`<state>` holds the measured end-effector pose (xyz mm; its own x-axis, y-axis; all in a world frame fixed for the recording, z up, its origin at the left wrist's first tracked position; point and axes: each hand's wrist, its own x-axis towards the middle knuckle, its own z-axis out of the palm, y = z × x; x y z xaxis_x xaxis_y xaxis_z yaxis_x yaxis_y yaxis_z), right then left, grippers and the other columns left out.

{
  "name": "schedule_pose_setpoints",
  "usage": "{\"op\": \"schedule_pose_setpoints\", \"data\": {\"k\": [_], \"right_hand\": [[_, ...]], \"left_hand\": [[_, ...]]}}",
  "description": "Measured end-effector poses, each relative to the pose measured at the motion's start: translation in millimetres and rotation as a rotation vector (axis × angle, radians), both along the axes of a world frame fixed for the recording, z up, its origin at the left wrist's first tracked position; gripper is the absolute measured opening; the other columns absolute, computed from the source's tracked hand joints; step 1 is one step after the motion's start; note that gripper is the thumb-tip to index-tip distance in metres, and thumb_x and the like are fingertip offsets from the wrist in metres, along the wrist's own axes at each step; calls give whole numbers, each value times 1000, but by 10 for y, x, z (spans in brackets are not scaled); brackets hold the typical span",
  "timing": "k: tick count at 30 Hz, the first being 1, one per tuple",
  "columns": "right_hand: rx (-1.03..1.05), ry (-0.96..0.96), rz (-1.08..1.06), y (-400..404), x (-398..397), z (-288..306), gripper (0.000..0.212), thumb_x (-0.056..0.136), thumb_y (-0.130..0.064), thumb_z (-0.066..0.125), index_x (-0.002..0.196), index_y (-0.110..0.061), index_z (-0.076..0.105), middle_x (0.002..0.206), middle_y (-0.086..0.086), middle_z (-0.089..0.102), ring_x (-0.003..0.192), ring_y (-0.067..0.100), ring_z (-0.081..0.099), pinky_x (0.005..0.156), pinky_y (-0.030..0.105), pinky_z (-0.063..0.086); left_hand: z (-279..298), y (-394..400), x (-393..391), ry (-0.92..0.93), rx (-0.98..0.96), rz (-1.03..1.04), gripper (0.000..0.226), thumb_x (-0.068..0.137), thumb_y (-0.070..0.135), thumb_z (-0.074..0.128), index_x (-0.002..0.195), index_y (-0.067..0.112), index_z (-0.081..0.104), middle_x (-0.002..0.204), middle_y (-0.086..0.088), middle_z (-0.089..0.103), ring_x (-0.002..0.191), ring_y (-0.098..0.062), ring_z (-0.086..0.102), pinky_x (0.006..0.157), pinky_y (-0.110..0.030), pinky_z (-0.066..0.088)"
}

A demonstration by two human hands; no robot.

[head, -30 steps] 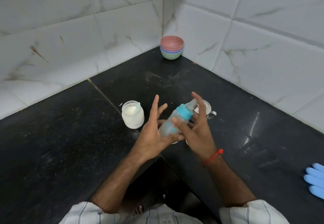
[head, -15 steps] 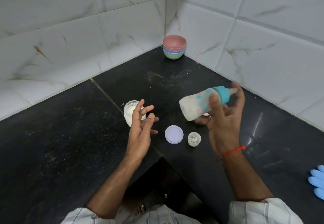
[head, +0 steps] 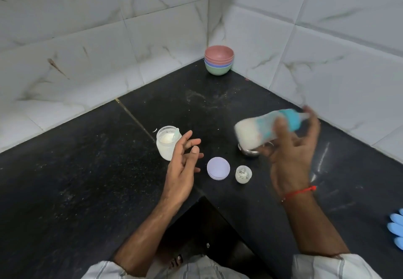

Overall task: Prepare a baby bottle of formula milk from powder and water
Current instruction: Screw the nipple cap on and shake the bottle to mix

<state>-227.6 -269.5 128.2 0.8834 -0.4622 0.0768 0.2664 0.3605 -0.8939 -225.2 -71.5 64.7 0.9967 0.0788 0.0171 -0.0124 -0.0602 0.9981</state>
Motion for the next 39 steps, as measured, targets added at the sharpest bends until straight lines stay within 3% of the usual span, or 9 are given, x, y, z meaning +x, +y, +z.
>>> {"op": "schedule_pose_setpoints", "data": {"k": [2,6,10,18,24,29,31,34,39], "right_hand": [[23,-20,-43,-48,34,0,78,84,-31,74,149,-34,31,109,3,68,94,24,69,60,39,61],[-426,121,408,59,-25,-130,80,81,-27,84,145,-43,39,127,18,61,108,31,71,72,47,65],[-281,112,281,-11,9,49,78,81,-24,78,146,-38,37,124,20,62,105,35,73,66,45,64],[-428,29,308,-45,74,462,79,80,-21,75,146,-33,32,114,8,71,96,23,77,65,31,63],[-539,-18,269,-30,89,560,79,82,-22,77,146,-34,33,109,3,72,97,23,77,82,45,65],[-717,-39,214,-30,127,509,82,81,-29,82,147,-34,33,111,-2,68,100,15,73,88,41,63],[-774,-43,207,-3,140,487,86,80,-32,83,149,-31,32,109,-8,66,100,7,71,89,31,62],[-859,-59,221,51,152,484,89,80,-40,81,152,-30,29,113,-11,64,103,4,69,88,23,60],[-849,-79,303,32,177,554,79,92,-35,73,155,-34,26,115,-11,66,105,4,69,86,24,60]], "left_hand": [[-14,-8,0,8,1,4,41,107,25,50,147,33,46,129,13,65,106,-13,70,80,-39,59],[-13,-51,-16,15,28,-49,40,106,29,49,145,37,47,129,16,65,108,-14,70,85,-43,59],[-5,-80,-10,1,27,-63,38,107,29,48,145,34,48,128,15,66,107,-13,70,86,-43,58],[-25,-111,-40,-11,32,-117,34,106,38,46,140,36,53,122,12,71,103,-13,71,84,-41,60],[5,-145,-60,-14,3,-152,40,104,44,45,141,31,54,121,9,72,104,-17,72,82,-40,60],[154,-184,-111,-45,-200,-202,41,104,36,45,144,29,48,121,-5,73,96,-36,73,73,-46,58],[241,-218,-123,-40,-256,-250,42,104,35,46,146,29,46,123,-5,73,96,-35,75,75,-52,58],[316,-298,-101,-25,-305,-307,44,100,34,53,143,27,49,120,-10,74,95,-36,75,68,-41,60],[348,-377,-70,80,-433,-300,53,97,52,47,133,14,58,106,-14,74,82,-28,71,66,-39,60]]}}
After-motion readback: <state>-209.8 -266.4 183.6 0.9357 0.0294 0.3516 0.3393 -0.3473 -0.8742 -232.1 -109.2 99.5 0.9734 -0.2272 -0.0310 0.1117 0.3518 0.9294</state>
